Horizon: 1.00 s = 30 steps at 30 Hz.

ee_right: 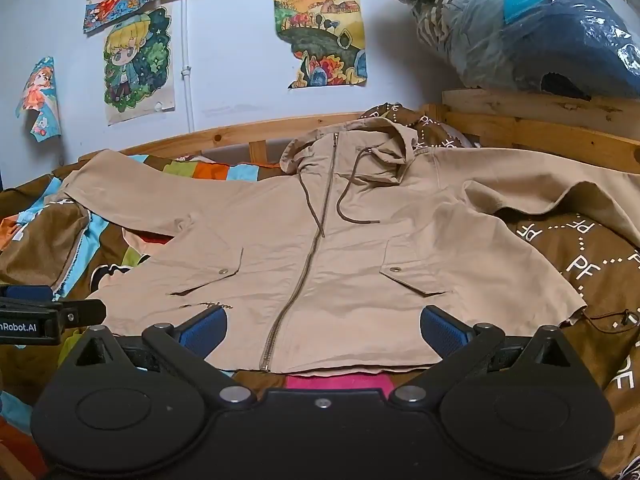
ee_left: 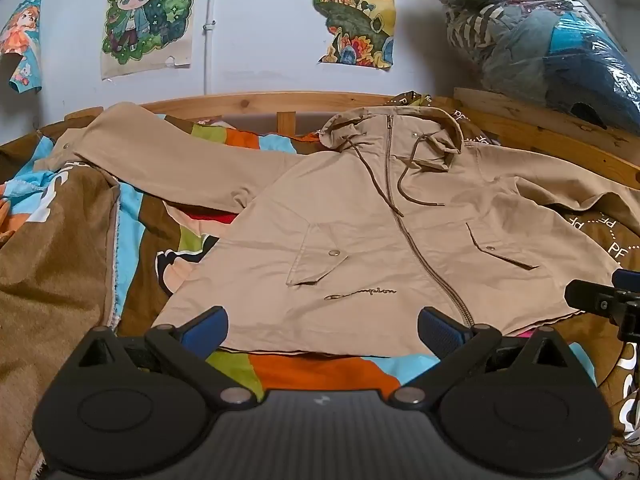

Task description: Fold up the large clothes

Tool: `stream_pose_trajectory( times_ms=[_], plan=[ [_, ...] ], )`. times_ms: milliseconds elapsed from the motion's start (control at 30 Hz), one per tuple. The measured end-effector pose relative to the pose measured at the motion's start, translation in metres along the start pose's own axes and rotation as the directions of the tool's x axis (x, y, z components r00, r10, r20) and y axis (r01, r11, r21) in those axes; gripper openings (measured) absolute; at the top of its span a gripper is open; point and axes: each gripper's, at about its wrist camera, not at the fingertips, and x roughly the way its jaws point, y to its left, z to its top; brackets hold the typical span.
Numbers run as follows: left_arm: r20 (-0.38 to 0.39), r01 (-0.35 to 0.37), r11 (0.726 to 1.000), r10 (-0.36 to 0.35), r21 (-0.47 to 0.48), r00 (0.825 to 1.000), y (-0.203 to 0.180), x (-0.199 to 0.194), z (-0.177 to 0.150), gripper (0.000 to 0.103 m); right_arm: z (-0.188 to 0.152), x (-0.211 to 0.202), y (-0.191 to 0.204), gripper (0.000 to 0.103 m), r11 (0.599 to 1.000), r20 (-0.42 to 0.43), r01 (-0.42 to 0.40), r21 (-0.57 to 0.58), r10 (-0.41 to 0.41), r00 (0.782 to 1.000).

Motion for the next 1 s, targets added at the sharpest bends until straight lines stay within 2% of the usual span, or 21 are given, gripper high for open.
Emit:
stream_pose_trajectory(
  times_ms=[733,1000],
  plan=[
    [-0.003,0.002,1.000,-0.002,-0.003,1.000,0.0008,0.0015,-0.0010,0.102,0.0066,-0.0018,-0.0011,0.102,1.000,-0.007,-0.001,0.012,0.001,1.000],
    [-0.004,0.002,1.000,-0.002,-0.004,1.000,0.0009,0.0015,-0.0006,0.102,-0.0007,0.0004,-0.0033,0.102,1.000,-0.008,-0.002,0.018,0.002,1.000]
  ],
)
